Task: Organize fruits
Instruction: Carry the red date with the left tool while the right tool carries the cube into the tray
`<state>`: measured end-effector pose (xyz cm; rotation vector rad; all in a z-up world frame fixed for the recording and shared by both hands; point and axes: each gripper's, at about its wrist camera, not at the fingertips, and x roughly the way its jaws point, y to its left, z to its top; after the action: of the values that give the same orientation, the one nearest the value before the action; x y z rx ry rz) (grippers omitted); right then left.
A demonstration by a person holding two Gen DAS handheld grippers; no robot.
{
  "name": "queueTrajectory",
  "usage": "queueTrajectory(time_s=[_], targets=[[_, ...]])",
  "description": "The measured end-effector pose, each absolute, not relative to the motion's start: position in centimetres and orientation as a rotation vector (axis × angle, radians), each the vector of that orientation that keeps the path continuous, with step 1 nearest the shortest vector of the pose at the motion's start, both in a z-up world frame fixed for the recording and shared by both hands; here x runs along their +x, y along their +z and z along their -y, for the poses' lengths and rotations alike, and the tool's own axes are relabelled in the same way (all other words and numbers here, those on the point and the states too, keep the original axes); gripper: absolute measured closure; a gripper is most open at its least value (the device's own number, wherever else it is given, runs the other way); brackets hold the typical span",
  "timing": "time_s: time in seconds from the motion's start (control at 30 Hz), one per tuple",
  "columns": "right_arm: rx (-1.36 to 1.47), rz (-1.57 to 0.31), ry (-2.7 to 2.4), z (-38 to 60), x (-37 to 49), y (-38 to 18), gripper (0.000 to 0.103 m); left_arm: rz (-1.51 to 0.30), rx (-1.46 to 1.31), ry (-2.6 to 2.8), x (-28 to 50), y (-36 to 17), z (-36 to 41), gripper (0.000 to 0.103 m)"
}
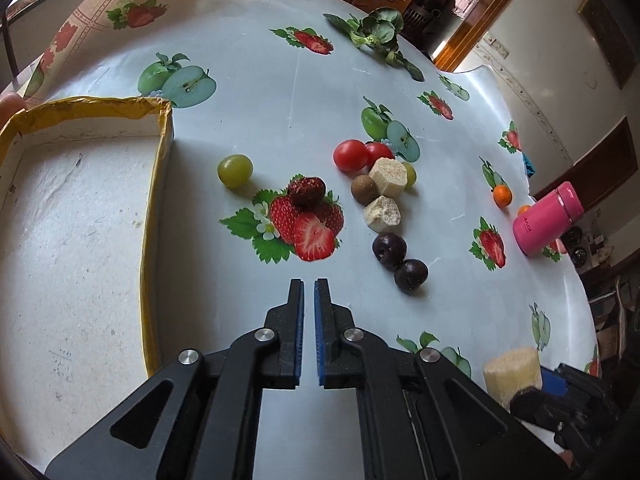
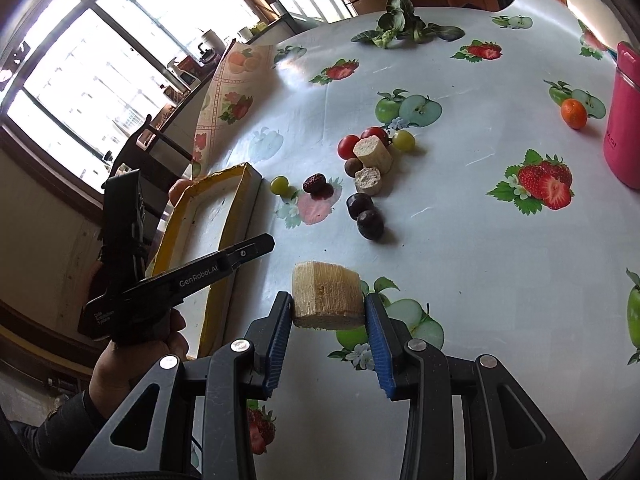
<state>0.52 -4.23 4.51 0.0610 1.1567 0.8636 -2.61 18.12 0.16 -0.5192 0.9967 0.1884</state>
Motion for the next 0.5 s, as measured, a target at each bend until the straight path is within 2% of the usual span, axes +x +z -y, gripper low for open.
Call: queueTrajectory(time_s=[0.03, 0.07, 0.1, 0.33, 0.37, 0.43, 0.5], targets=[[0.06, -1.155, 0.869, 4.1, 0.3, 4.6, 0.065, -0.992, -0.508, 0.2, -1.7, 0.0, -18.2, 0.081], [0.056, -1.154, 0.872, 3.9, 0.1, 4.6, 0.065, -0.992, -0.498, 0.213, -0.8, -0.2, -18.3, 0.062], [0.053, -1.155, 0.873, 3.9, 0.0, 4.6, 0.065, -0.994, -0.491, 0.224, 0.1, -0.4, -18.3, 0.052], [0.067, -1.178, 0.848, 5.5, -0.2, 3.8, 0.065, -1.045, -0.44, 0.269, 5.8, -2.6, -18.0, 0.054], [0.074, -1.182, 0.842, 5.9, 0.0, 3.8, 0.065, -1.028, -0.409, 0.285, 6.0, -2.5, -17.8, 0.058], [0.088, -1.185, 0.828, 6.5, 0.3, 3.7, 0.065, -1.039, -0.365, 0.298, 6.6, -2.5, -17.6, 0.073], [0.092, -1.182, 0.819, 7.0, 0.6, 3.7, 0.065, -1.038, -0.382, 0.285, 6.5, -2.4, -18.1, 0.076]])
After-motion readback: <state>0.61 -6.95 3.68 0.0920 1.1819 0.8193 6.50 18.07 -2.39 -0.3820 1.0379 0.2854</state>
